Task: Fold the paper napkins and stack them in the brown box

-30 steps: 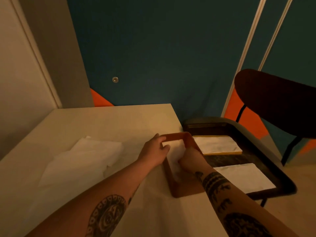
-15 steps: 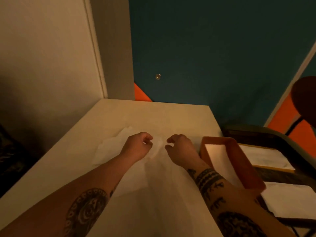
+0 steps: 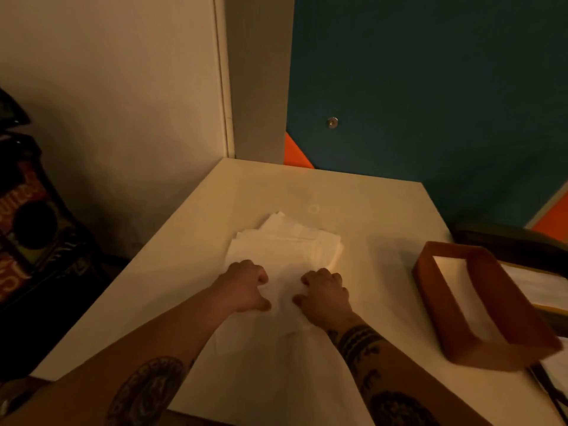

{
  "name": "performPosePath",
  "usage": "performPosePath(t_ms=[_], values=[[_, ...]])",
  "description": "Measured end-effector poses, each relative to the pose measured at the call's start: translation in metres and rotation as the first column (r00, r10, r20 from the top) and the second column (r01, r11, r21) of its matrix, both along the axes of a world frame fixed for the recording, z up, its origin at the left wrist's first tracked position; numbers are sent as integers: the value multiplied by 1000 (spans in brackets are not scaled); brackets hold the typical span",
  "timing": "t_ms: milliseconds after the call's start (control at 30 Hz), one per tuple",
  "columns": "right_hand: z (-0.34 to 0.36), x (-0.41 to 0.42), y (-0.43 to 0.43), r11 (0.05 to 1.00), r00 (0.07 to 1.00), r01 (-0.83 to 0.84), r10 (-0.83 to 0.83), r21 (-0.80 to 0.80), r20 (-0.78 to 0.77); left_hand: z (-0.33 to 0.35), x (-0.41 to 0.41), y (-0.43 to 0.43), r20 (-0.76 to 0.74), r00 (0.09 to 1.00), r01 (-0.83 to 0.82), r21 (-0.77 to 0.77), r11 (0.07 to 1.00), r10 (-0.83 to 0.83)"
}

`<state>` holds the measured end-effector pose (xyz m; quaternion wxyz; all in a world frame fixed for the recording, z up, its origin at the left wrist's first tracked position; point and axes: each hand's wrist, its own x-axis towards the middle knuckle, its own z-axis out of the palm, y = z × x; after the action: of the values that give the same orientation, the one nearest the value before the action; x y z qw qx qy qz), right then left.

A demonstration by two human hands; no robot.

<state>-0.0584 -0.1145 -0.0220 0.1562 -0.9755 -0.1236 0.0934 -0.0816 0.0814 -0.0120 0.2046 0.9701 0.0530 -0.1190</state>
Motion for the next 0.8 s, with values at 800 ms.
performPosePath(t_ms=[800], values=[[43, -30, -17, 901, 944, 324, -290, 287, -154, 9, 25, -2, 159, 969, 221, -206, 953, -190]])
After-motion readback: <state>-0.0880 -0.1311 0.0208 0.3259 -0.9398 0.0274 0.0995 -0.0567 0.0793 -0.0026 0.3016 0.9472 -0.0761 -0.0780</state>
